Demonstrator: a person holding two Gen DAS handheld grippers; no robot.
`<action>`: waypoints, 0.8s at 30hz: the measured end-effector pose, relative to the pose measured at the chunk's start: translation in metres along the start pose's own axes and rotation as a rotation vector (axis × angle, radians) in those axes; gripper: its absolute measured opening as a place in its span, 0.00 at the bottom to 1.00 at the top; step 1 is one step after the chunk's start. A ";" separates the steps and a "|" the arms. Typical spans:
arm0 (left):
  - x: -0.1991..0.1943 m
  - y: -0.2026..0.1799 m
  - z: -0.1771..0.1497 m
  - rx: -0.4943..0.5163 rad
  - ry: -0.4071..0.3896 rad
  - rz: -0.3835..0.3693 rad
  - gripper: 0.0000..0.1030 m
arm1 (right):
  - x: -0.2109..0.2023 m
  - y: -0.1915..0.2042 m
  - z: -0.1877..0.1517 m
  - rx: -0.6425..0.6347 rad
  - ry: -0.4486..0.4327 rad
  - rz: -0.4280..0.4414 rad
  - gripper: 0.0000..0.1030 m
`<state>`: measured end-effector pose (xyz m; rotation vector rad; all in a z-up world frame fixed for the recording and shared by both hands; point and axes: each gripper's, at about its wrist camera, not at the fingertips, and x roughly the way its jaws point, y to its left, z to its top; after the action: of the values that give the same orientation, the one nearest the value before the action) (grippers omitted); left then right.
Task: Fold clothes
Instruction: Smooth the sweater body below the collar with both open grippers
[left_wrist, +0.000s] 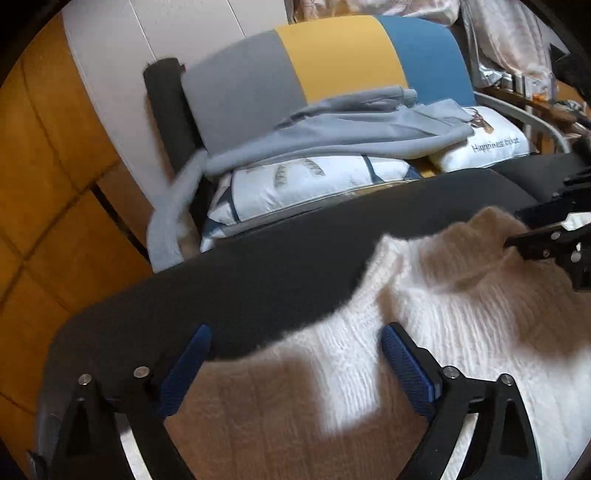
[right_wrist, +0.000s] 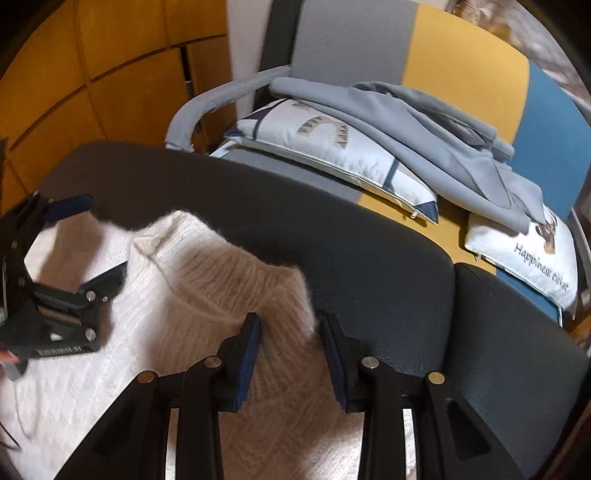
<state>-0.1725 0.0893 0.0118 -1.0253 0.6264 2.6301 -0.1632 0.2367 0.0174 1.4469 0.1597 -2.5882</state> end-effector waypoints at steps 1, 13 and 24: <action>0.000 0.001 0.001 -0.010 -0.002 0.002 0.95 | 0.002 -0.001 0.000 0.017 -0.005 -0.016 0.17; 0.027 0.018 0.031 -0.084 0.046 -0.018 0.98 | 0.007 -0.047 0.028 0.151 -0.084 0.045 0.20; -0.020 0.040 -0.041 -0.001 0.017 0.087 0.99 | -0.029 -0.075 -0.039 0.227 -0.039 0.019 0.27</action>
<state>-0.1493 0.0332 0.0112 -1.0436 0.6892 2.6992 -0.1307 0.3202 0.0228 1.4575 -0.1571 -2.6879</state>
